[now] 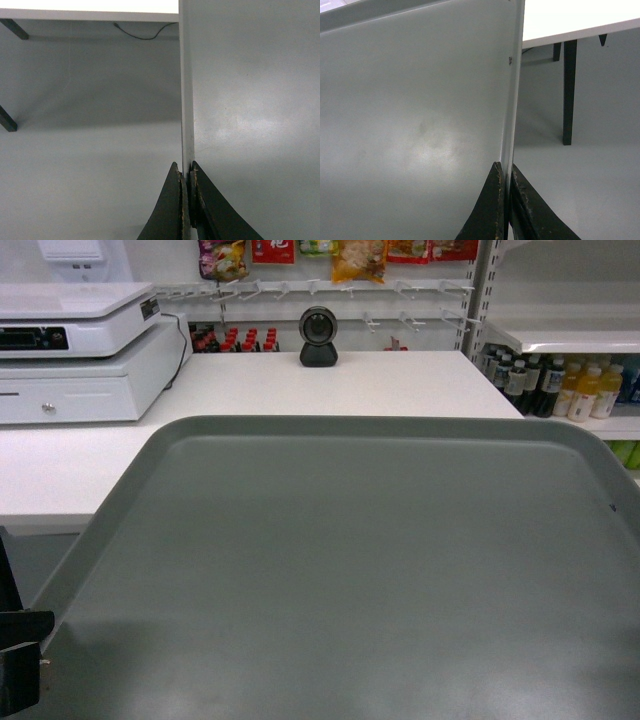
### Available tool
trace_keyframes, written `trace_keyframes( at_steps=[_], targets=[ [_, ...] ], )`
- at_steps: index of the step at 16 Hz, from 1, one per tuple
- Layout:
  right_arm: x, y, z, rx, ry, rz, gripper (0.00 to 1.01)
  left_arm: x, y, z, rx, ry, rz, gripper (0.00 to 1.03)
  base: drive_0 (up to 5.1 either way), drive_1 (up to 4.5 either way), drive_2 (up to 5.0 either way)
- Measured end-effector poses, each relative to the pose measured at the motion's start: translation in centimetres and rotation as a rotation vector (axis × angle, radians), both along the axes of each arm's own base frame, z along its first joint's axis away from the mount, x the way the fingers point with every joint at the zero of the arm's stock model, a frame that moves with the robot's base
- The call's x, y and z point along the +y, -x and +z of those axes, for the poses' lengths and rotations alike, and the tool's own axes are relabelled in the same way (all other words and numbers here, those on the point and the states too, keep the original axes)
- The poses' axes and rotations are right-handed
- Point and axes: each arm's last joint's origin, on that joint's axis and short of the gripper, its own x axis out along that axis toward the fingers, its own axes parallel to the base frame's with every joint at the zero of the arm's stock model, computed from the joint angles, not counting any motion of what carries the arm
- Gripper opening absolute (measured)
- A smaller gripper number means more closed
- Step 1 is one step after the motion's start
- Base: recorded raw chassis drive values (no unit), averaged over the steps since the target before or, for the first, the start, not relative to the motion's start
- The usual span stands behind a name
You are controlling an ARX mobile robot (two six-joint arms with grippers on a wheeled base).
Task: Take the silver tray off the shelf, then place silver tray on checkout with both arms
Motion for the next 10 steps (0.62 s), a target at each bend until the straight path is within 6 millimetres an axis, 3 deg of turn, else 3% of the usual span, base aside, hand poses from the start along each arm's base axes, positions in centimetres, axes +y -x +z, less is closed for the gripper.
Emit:
trace_keyframes(
  at_steps=[10],
  targets=[
    [0.0, -0.02, 0.02, -0.002, 0.0, -0.001, 0.03, 0.01, 0.01, -0.02, 0.002, -0.002, 0.0, 0.02, 0.0, 4.18, -4.2]
  ],
)
